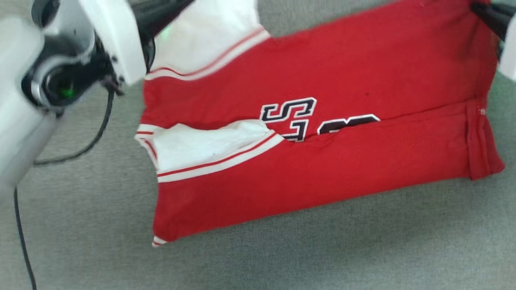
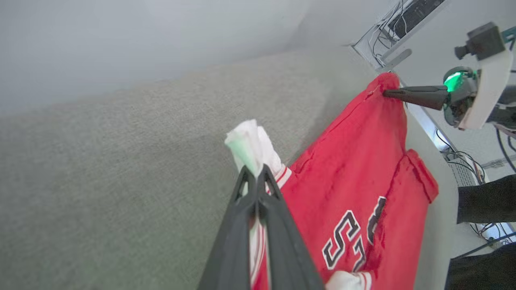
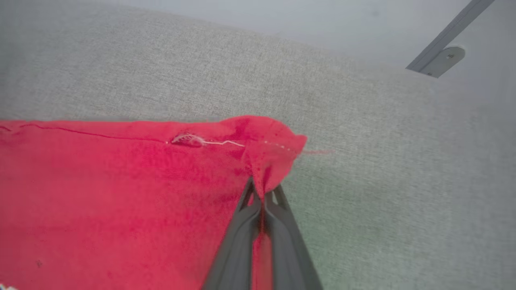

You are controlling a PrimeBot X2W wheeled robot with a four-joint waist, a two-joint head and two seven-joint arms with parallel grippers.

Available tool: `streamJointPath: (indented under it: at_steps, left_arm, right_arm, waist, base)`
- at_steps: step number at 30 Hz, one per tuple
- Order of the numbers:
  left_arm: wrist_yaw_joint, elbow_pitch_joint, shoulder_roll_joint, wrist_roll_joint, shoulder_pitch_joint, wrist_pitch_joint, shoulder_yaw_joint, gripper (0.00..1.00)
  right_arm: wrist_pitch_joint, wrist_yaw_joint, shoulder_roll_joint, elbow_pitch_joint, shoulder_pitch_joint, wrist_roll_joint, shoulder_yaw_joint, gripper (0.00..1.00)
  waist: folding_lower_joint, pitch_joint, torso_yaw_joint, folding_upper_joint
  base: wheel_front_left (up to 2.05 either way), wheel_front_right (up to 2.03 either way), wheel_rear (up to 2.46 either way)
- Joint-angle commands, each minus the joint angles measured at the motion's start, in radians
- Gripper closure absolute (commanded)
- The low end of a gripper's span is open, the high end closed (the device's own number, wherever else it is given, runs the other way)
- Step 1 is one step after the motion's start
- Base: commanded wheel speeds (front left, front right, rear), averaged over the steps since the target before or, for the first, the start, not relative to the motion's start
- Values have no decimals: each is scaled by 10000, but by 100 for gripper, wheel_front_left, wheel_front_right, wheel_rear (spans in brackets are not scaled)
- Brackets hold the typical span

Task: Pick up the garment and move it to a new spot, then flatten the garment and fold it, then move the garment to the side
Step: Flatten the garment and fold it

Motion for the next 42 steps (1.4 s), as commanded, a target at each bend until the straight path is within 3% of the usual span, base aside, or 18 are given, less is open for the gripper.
streamJointPath:
  at_steps: [1, 5, 11, 17, 19, 24, 34, 35, 36, 38, 40, 42]
  left_arm:
    - [-42, -489, 271, -194, 465, -402, 4, 100]
    - [-41, -2137, 1315, -229, 1927, -1657, -172, 100]
    - [-35, -3806, 2657, -281, 4164, -3546, -354, 100]
    - [151, -4631, 3063, -341, 5924, -4990, -640, 100]
    - [296, -4791, 2988, -372, 6699, -5578, -841, 100]
    - [268, -4484, 2557, -412, 7493, -5929, -1189, 100]
    - [46, -2709, 1428, -248, 7498, -6026, -1432, 100]
    - [57, -2556, 1326, -238, 7483, -6068, -1395, 100]
    - [44, -2438, 1256, -191, 7479, -6084, -1390, 100]
    - [16, -2263, 1165, -50, 7488, -6135, -1397, 94]
    - [-2, -2206, 1106, 37, 7594, -6201, -1301, 66]
    - [-8, -2237, 1051, 105, 7732, -6261, -1184, 22]
  right_arm:
    - [-252, -4, -280, -152, 458, -20, 48, 100]
    - [-756, -2, -874, -768, 1770, 189, 68, 100]
    - [-1315, -2, -1222, -1389, 3268, 66, -268, 100]
    - [-1782, -4, -1489, -1808, 4687, 59, -912, 100]
    - [-2073, -4, -1577, -1974, 5508, -57, -1373, 100]
    - [-2326, -4, -1300, -2219, 6409, -242, -2127, 100]
    - [-2216, -4, -480, -1945, 6846, -1171, -2884, 100]
    - [-2201, -2, -429, -1939, 6856, -1220, -2924, 93]
    - [-2174, -2, -397, -1940, 6895, -1257, -2969, 71]
    - [-2105, -2, -400, -2023, 7028, -1311, -3066, 0]
    - [-1958, -4, -457, -2153, 7183, -1216, -3232, 0]
    - [-1723, -2, -642, -2385, 7420, -1107, -3421, 0]
  waist:
    - [0, -653, 285, 0]
    - [0, -1384, 479, 0]
    - [0, -1734, 486, 0]
    - [0, -1813, 645, 0]
    - [0, -1778, 759, 0]
    - [0, -1603, 811, 0]
    - [0, -1545, 819, 0]
    - [0, -1565, 810, 0]
    - [0, -1600, 805, 0]
    - [0, -1670, 799, 0]
    - [0, -1766, 824, 0]
    - [0, -1878, 895, 0]
  base:
    - [0, 0, 0]
    - [0, 0, 0]
    - [0, 0, 0]
    - [0, 0, 0]
    - [0, 0, 0]
    - [0, 0, 0]
    - [0, 0, 0]
    - [0, 0, 0]
    - [0, 0, 0]
    - [0, 0, 0]
    - [0, 0, 0]
    - [0, 0, 0]
